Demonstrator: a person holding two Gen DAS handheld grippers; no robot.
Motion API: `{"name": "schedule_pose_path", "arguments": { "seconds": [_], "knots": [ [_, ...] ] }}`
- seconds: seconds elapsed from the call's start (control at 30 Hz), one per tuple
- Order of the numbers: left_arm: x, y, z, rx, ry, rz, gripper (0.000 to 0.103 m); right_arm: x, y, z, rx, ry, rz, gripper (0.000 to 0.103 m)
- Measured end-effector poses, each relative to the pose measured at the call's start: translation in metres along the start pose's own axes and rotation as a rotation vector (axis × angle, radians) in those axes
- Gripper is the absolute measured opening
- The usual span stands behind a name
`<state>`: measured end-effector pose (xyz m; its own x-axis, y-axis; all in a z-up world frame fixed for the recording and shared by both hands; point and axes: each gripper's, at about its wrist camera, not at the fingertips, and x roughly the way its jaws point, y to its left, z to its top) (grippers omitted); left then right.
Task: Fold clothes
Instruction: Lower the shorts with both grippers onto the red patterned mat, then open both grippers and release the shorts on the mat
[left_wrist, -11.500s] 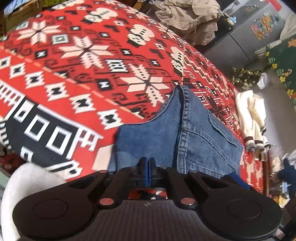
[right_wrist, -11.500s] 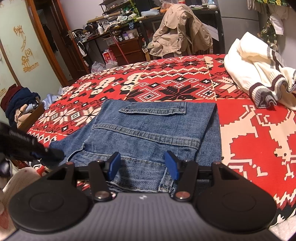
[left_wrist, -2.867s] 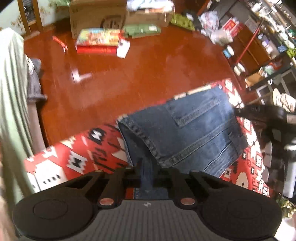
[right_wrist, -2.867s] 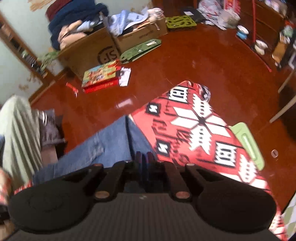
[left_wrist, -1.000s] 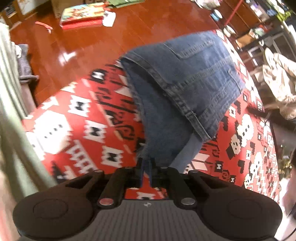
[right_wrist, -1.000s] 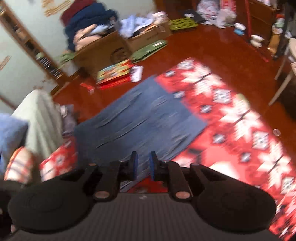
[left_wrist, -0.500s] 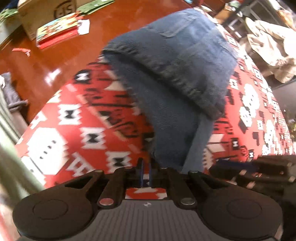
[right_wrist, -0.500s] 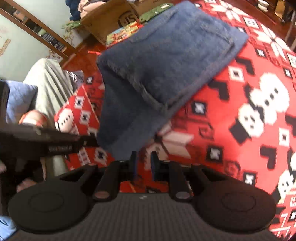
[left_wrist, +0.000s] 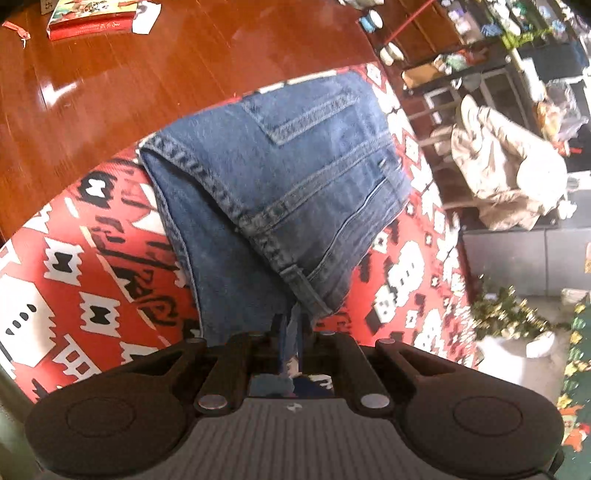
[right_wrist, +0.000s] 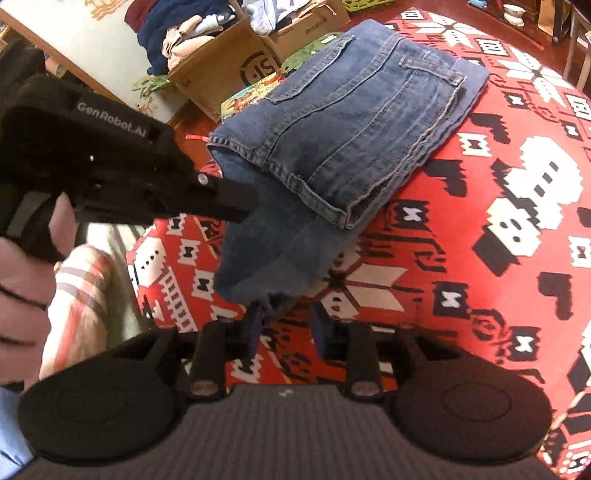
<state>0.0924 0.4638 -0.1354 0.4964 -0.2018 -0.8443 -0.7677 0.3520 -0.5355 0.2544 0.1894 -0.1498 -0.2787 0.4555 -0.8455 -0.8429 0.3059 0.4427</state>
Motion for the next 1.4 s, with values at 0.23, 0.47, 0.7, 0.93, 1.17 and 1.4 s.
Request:
{"name": "schedule_pose_path", "arguments": {
  "seconds": [0.23,0.47,0.7,0.93,1.17,1.4],
  "knots": [
    [-0.010,0.013,-0.010,-0.037,0.000,0.027,0.005,0.020,0.004,-0.002,0.019,0.004,0.013,0.031],
    [-0.009,0.009,-0.012,0.027,0.008,0.074,0.005,0.038,0.014,0.001,0.003,0.009,-0.008,0.011],
    [0.018,0.015,-0.018,0.111,0.054,0.181,0.010,0.032,0.019,-0.019,-0.009,0.051,-0.053,0.004],
    [-0.010,0.002,-0.017,0.165,-0.018,0.184,0.007,-0.005,0.006,-0.008,0.025,-0.011,-0.058,0.002],
    [0.022,-0.005,-0.014,0.214,-0.004,0.207,0.005,0.000,0.014,0.032,0.046,-0.103,-0.024,0.005],
    [0.020,0.009,-0.025,0.147,-0.004,0.178,0.003,0.029,0.017,0.010,0.065,-0.079,-0.057,0.005]
  ]
}}
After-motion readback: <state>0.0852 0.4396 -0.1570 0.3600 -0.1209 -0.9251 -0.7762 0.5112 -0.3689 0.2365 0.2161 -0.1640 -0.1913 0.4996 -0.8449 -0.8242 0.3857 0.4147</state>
